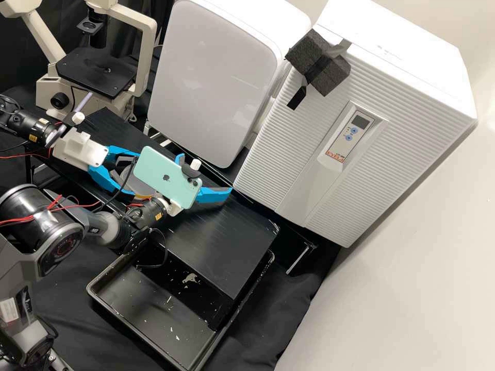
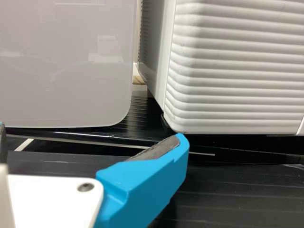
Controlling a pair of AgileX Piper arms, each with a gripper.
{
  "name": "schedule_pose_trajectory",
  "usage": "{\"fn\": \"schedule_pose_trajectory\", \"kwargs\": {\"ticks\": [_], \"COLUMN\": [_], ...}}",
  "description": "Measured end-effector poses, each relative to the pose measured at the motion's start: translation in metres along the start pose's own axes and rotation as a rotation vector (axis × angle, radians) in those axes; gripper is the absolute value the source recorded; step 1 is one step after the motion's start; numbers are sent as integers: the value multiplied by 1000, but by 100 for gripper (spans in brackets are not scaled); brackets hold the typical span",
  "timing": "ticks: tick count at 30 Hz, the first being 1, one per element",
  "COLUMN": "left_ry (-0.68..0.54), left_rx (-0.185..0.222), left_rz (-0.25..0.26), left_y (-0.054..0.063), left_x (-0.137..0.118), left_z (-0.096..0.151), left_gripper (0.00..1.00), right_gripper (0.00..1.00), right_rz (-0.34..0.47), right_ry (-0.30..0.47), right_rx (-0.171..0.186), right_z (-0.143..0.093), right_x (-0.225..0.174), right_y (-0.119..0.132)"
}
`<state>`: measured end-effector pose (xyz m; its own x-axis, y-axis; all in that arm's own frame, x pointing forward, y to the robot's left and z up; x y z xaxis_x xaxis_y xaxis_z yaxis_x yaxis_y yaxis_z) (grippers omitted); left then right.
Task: Place the petri dish on the bench
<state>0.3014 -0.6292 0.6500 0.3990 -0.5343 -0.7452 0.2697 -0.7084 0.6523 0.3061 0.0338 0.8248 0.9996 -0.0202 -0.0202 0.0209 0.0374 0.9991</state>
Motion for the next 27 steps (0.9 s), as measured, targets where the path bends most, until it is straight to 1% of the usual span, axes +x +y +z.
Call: {"fn": "schedule_pose_trajectory", "kwargs": {"ticks": [12, 19, 22, 23, 27], "left_ry": [14, 20, 17, 17, 22], "left_rx": [-23, -61, -68, -67, -74], "left_rz": [9, 22, 25, 27, 30], "left_y": [-3, -9, -10, -10, -10], "left_x": [9, 15, 16, 17, 18], "left_z": [-8, -13, -14, -14, -16], "left_gripper": [0, 0, 0, 100, 100], "right_gripper": [100, 100, 100, 100, 100], "right_rz": [0, 0, 0, 0, 0], "right_ry": [0, 0, 0, 0, 0], "right_rx": [0, 0, 0, 0, 0], "right_z": [0, 0, 0, 0, 0], "right_x": [0, 0, 0, 0, 0], "right_y": [0, 0, 0, 0, 0]}}
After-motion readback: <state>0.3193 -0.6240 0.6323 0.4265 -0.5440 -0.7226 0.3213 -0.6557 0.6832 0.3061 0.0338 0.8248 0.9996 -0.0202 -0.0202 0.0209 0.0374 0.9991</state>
